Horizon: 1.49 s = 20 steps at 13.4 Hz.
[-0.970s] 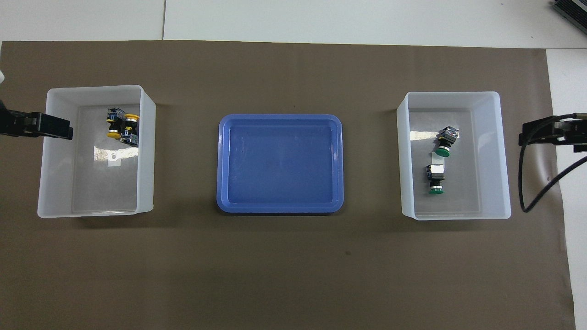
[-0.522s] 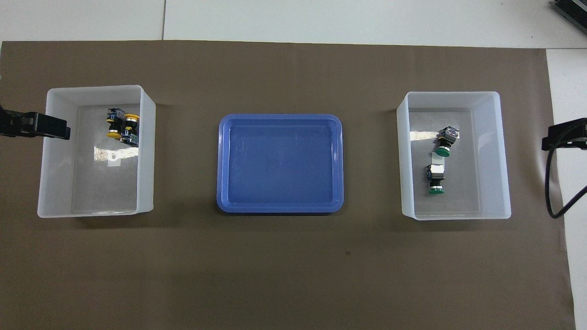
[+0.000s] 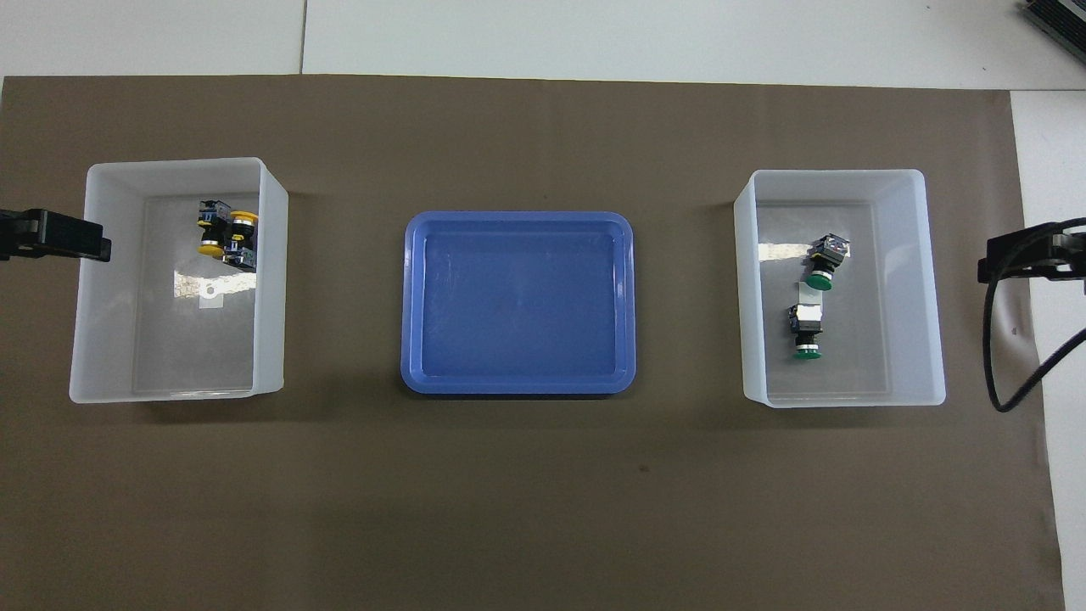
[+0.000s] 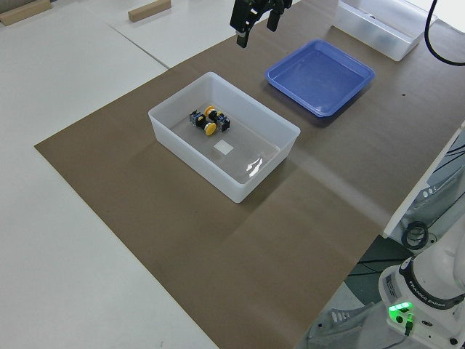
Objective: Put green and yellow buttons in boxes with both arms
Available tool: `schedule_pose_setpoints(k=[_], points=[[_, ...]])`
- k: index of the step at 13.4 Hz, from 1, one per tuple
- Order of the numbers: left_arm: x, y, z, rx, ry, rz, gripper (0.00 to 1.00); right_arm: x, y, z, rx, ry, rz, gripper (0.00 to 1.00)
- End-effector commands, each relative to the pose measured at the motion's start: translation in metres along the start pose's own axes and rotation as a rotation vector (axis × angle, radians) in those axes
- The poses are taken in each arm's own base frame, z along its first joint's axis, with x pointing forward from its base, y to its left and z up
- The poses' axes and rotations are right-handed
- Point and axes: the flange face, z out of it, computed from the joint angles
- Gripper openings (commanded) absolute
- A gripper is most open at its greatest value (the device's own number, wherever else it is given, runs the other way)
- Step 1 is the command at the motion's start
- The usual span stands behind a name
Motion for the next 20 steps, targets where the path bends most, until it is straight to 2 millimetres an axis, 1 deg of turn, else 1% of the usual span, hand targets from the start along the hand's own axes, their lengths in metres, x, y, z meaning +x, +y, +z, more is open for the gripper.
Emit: schedule_pose_setpoints(k=[1, 2, 3, 5, 7, 8, 9, 11, 14, 19, 20], points=[[-0.009, -0.001, -0.004, -0.001, -0.010, -0.030, 1.00, -0.003, 0.003, 0.000, -0.006, -0.014, -0.020, 1.00], [-0.012, 0.000, 0.000, -0.002, -0.033, -0.031, 1.00, -0.003, 0.002, -0.001, -0.006, -0.013, -0.021, 1.00], [-0.016, 0.001, -0.002, -0.002, -0.045, -0.028, 1.00, -0.003, 0.003, -0.002, -0.006, -0.010, -0.021, 1.00], [-0.015, 0.002, -0.003, -0.002, -0.041, -0.023, 1.00, -0.002, 0.005, -0.002, -0.006, -0.010, -0.018, 1.00], [-0.016, 0.012, -0.002, -0.004, -0.051, -0.007, 1.00, -0.003, 0.000, -0.002, -0.006, -0.011, -0.023, 1.00], [-0.016, 0.013, -0.002, -0.004, -0.050, -0.005, 1.00, -0.003, 0.001, -0.002, -0.006, -0.013, -0.023, 1.00], [-0.016, 0.013, -0.002, -0.004, -0.048, -0.005, 1.00, -0.003, 0.004, -0.001, -0.006, -0.013, -0.020, 1.00], [-0.016, 0.005, -0.002, -0.003, -0.044, -0.019, 1.00, -0.003, 0.005, -0.001, -0.007, -0.014, -0.017, 1.00], [-0.015, 0.002, -0.003, -0.002, -0.041, -0.022, 1.00, -0.004, 0.007, -0.002, -0.011, -0.017, -0.015, 1.00], [-0.015, 0.003, -0.003, -0.002, -0.041, -0.022, 1.00, -0.009, 0.011, -0.002, -0.014, -0.033, -0.033, 1.00], [-0.015, 0.003, -0.003, -0.002, -0.041, -0.022, 1.00, -0.010, 0.009, 0.003, -0.008, -0.041, -0.066, 1.00]])
